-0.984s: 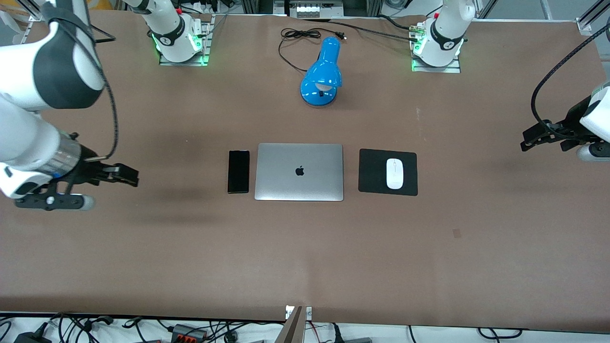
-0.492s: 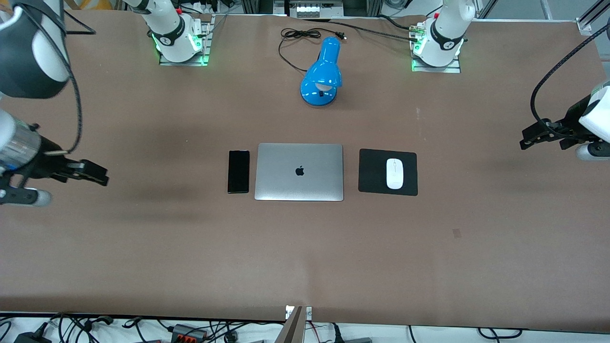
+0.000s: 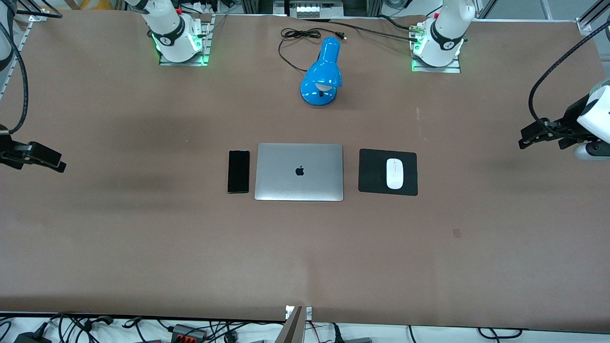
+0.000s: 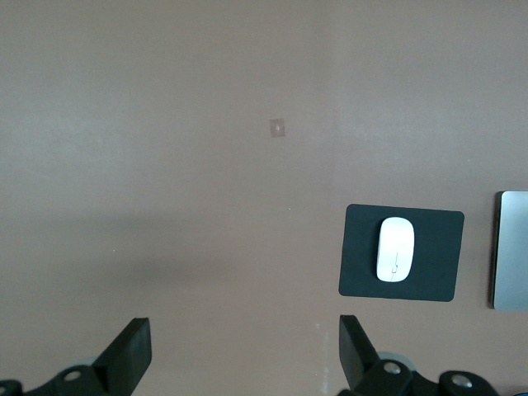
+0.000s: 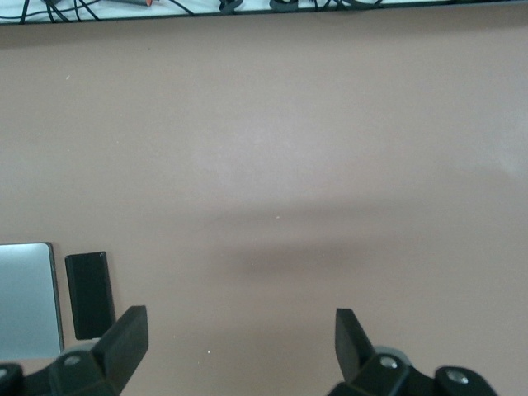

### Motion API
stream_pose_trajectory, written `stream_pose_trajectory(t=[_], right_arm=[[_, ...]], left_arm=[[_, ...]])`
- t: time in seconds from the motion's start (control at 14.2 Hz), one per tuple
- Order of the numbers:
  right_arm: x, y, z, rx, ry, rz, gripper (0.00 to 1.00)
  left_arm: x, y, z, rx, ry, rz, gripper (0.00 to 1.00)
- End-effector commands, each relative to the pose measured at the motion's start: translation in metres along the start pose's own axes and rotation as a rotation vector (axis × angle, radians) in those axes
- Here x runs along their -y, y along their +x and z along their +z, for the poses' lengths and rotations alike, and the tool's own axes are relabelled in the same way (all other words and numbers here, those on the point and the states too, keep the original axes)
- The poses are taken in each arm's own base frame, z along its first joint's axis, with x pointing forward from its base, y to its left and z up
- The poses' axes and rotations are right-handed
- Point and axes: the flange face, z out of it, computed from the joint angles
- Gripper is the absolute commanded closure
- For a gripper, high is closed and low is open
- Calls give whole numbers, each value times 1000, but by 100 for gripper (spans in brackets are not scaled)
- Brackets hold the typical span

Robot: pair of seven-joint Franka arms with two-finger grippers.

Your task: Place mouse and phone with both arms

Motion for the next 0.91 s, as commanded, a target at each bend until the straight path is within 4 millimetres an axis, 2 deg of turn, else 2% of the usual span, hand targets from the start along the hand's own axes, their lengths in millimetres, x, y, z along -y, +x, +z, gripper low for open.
stream_pose_trajectory(t=[0.0,0.28,0.84], right_arm=[[6,-18,-5,8,1,-29,0],[4,-43,-5,5,-2,-37,0],[-1,-96,10,4,2,-55,0]], left_arm=[[-1,3,-6,3,-2,16,0],[-3,3,-6,5,-2,19,0],[-5,1,-6,19,-1,22,0]])
